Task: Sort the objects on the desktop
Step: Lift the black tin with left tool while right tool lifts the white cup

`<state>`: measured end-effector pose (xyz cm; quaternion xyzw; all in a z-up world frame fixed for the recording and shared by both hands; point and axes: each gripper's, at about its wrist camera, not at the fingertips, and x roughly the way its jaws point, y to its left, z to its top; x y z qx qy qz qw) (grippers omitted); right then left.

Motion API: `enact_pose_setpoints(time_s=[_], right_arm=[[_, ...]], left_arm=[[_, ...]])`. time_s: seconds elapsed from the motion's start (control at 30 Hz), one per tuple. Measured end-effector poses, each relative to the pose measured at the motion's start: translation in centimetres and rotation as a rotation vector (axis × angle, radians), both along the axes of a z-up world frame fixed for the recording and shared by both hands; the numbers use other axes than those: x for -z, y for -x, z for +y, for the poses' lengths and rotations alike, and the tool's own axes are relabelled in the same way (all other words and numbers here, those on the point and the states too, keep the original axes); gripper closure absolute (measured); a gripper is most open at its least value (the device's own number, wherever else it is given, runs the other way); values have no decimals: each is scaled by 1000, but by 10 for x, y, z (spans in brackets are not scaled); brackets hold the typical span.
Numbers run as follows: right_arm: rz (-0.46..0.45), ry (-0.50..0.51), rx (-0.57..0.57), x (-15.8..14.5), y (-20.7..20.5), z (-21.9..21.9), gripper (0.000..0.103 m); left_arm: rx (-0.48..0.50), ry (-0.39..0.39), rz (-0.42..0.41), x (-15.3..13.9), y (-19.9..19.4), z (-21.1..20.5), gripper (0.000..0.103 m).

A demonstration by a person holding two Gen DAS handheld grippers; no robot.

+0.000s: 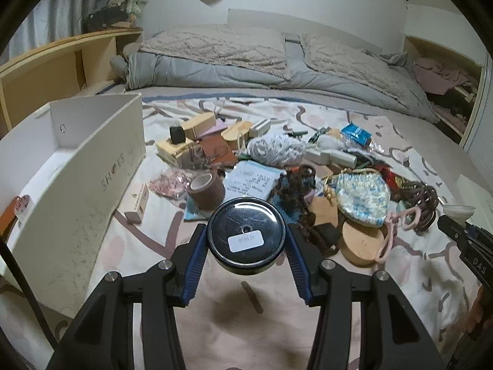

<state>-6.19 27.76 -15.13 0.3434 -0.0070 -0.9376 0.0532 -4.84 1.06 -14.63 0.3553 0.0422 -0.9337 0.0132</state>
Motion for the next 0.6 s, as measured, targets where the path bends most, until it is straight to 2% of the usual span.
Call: enact_pose_setpoints(time_s=[0.6], right_arm=[[140,-1,-86,-68,-30,-30,73]], left_arm=[[-32,12,110,-65,-31,3,53]])
